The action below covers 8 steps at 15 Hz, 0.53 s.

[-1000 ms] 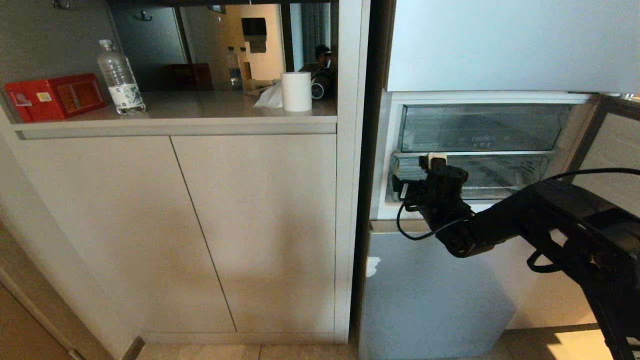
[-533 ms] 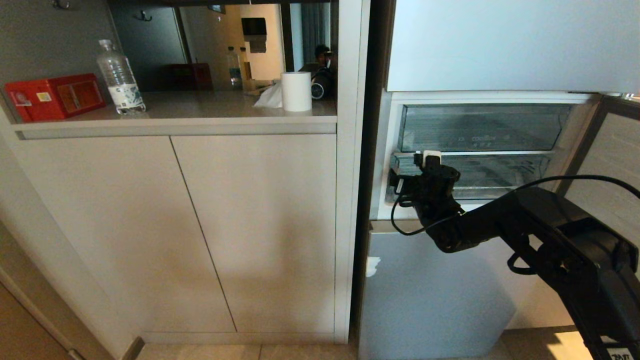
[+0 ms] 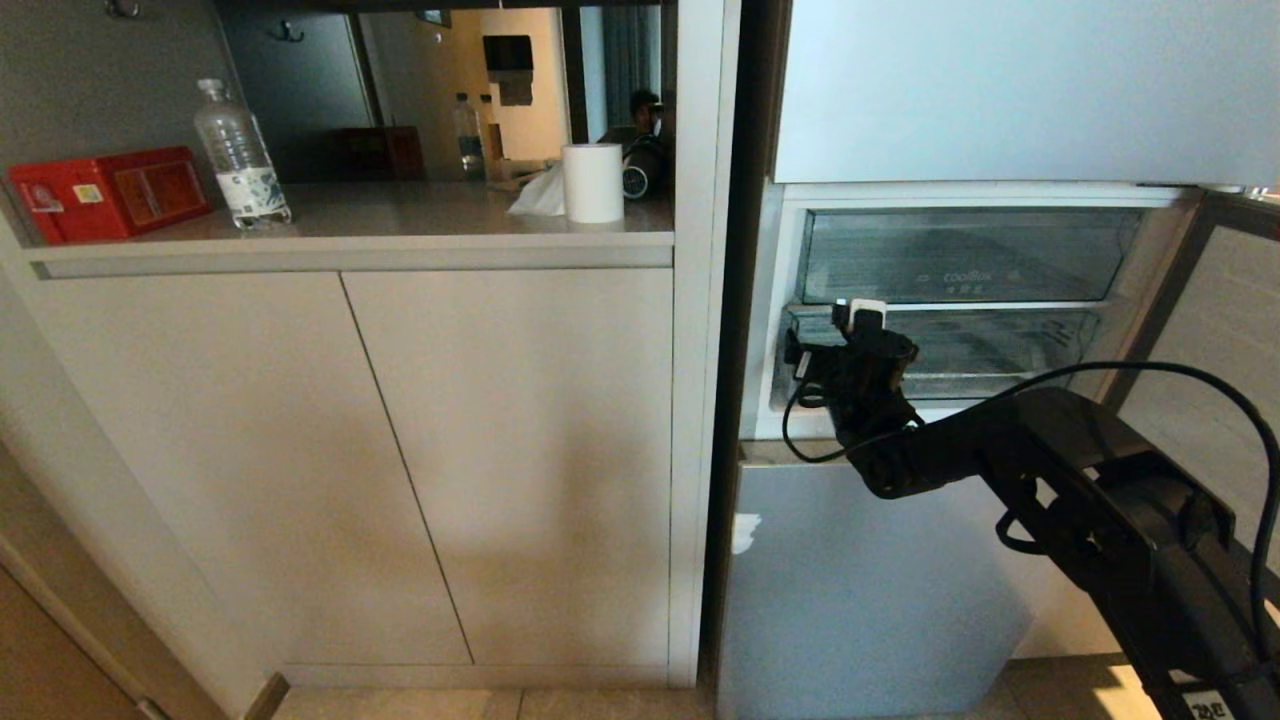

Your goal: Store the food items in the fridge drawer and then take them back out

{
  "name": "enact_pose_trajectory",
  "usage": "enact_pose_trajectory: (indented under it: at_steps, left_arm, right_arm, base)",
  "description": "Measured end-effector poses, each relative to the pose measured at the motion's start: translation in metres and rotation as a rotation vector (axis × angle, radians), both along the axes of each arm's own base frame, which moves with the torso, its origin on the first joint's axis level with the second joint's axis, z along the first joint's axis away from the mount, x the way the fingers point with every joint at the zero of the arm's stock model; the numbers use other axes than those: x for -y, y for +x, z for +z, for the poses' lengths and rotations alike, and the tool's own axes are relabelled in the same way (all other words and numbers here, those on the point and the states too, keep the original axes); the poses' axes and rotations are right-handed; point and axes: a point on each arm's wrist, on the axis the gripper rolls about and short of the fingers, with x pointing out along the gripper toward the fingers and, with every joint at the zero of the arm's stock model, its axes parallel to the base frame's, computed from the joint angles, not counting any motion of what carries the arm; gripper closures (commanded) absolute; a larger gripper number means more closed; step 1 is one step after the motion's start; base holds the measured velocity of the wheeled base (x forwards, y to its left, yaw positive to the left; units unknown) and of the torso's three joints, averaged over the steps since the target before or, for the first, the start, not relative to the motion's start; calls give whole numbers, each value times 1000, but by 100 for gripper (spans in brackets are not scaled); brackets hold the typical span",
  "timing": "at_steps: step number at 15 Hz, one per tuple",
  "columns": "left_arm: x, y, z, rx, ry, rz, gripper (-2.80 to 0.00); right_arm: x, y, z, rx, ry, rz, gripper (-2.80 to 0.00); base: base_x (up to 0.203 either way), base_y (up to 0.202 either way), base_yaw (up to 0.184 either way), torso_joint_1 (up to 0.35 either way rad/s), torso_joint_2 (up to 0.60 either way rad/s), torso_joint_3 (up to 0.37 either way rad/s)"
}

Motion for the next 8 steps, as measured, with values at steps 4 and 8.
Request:
enact_pose_trajectory:
  at_steps: [4,8]
  left_arm:
    - [0,0,0,0,0,0,0]
    - [0,0,0,0,0,0,0]
  right_arm:
    - [1,6,-8,7,-6,-8,-280]
    - [1,8,-11,8,-12,-8,-280]
  base:
    - [0,0,0,0,0,0]
    - [0,0,0,0,0,0]
